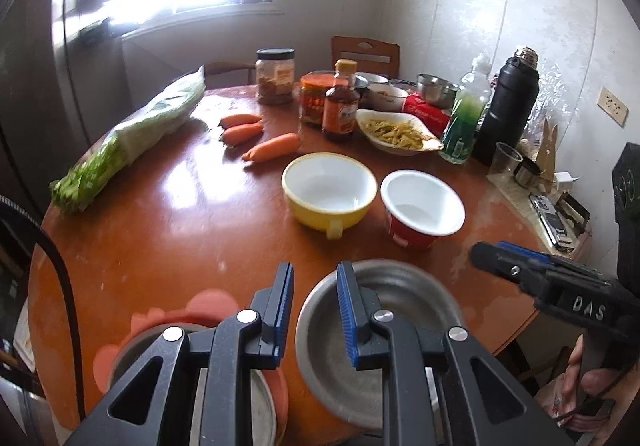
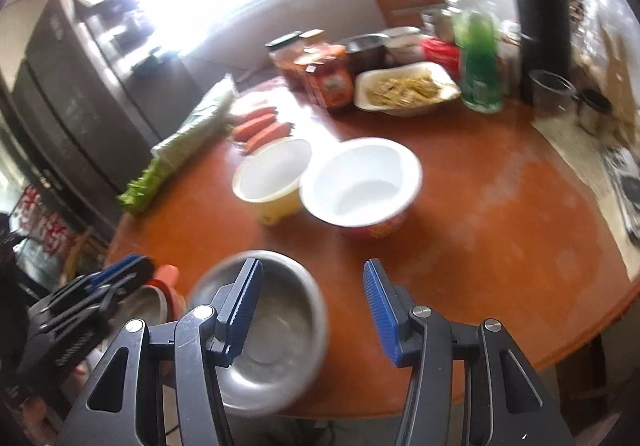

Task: Organize plates and bowls
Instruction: 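Lift the steel bowl and carry it toward the yellow-rimmed white bowl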

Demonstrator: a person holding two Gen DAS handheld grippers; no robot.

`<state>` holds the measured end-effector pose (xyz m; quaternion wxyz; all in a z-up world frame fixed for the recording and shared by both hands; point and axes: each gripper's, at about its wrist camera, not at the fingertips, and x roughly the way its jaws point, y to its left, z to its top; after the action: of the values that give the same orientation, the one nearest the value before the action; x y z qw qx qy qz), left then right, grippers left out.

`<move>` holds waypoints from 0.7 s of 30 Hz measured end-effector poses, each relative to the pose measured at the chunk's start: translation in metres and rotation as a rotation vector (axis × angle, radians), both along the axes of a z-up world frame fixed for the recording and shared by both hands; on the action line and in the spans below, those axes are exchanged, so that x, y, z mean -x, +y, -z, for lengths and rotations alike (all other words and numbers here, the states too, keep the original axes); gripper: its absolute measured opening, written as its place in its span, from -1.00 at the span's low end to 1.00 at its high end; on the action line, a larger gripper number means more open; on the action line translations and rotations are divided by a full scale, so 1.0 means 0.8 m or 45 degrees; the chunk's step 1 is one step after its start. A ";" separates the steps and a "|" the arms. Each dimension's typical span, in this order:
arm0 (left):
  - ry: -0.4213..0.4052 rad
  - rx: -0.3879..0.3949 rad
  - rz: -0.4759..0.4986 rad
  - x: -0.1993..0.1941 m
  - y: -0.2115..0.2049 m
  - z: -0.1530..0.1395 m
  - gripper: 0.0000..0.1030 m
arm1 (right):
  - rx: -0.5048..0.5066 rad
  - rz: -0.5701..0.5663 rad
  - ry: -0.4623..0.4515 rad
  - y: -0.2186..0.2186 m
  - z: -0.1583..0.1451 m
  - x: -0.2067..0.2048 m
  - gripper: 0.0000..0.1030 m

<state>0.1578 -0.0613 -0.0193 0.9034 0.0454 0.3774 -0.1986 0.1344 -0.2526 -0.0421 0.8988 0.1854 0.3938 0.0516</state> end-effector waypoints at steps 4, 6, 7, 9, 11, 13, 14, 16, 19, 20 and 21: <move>-0.046 -0.050 -0.016 -0.023 -0.002 -0.017 -0.57 | 0.021 -0.080 -0.014 0.025 -0.011 -0.032 0.06; -0.045 -0.058 -0.014 -0.040 0.001 -0.022 -0.57 | 0.018 -0.118 -0.003 0.034 -0.010 -0.049 0.06; -0.039 -0.063 -0.015 -0.046 0.003 -0.022 -0.57 | 0.020 -0.138 0.015 0.039 -0.008 -0.060 0.06; -0.027 -0.068 -0.015 -0.062 0.007 -0.021 -0.57 | 0.031 -0.160 0.061 0.049 -0.001 -0.084 0.06; -0.014 -0.075 -0.015 -0.079 0.010 -0.019 -0.57 | 0.023 -0.161 0.101 0.051 0.007 -0.101 0.05; 0.020 -0.078 -0.013 -0.099 0.014 -0.013 -0.57 | -0.011 -0.132 0.139 0.051 0.018 -0.117 0.05; 0.052 -0.074 -0.002 -0.110 0.016 -0.009 -0.57 | -0.025 -0.147 0.161 0.051 0.023 -0.123 0.06; 0.098 -0.072 0.016 -0.126 0.018 -0.002 -0.57 | -0.087 -0.163 0.208 0.050 0.031 -0.141 0.05; 0.134 -0.085 0.036 -0.142 0.018 0.005 -0.57 | -0.067 -0.157 0.256 0.051 0.039 -0.157 0.05; 0.126 -0.099 0.039 -0.145 0.017 0.004 -0.57 | -0.068 -0.144 0.267 0.049 0.041 -0.160 0.05; 0.116 -0.112 0.040 -0.149 0.017 0.002 -0.57 | -0.063 -0.126 0.274 0.047 0.042 -0.162 0.05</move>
<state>0.2767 -0.0479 -0.0209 0.8792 0.0819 0.4257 -0.1977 0.2640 -0.2149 -0.0757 0.8428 0.1921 0.4954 0.0854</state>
